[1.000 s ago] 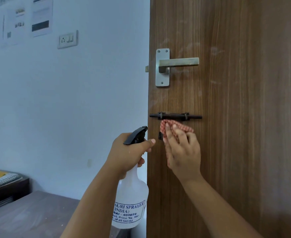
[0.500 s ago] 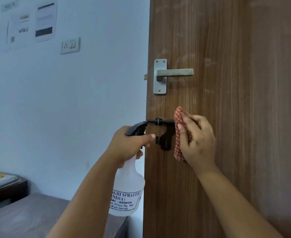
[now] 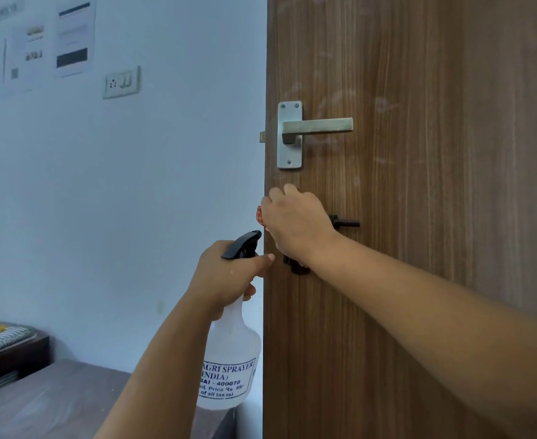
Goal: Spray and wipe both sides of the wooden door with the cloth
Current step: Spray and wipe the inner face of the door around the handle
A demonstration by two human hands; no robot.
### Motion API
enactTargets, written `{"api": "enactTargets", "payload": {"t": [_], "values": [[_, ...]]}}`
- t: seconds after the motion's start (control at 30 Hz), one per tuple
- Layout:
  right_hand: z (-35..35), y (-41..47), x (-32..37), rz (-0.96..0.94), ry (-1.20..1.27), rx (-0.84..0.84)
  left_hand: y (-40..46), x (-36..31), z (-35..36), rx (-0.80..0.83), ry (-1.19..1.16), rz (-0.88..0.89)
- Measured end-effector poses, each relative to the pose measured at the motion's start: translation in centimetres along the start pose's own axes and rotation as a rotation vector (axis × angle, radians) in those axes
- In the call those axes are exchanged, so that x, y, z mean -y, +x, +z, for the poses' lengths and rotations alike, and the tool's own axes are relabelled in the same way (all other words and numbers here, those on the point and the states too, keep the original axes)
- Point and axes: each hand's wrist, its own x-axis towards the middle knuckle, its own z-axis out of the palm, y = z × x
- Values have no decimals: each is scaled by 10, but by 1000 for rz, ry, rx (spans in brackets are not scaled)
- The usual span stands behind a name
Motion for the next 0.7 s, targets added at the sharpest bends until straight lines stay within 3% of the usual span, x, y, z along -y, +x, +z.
{"api": "enactTargets", "payload": {"t": [0.17,0.27,0.4,0.5,0.53,0.63,0.7], "values": [[0,-15,-29,70,255,47,-4,0,5,32,-33,18],[2,-23,-31,117,360,-14,-5,-1,6,38,-44,23],[1,-46,-47,270,234,-123,-6,-1,13,75,-54,15],[1,-63,-52,262,219,-188,-12,2,29,120,-100,42],[0,-67,-53,324,274,-207,-15,2,35,125,-133,45],[-6,-84,-76,776,557,-319,-20,5,48,146,-222,26],[-15,-90,-91,817,483,-374,-23,5,58,186,-270,2]]}}
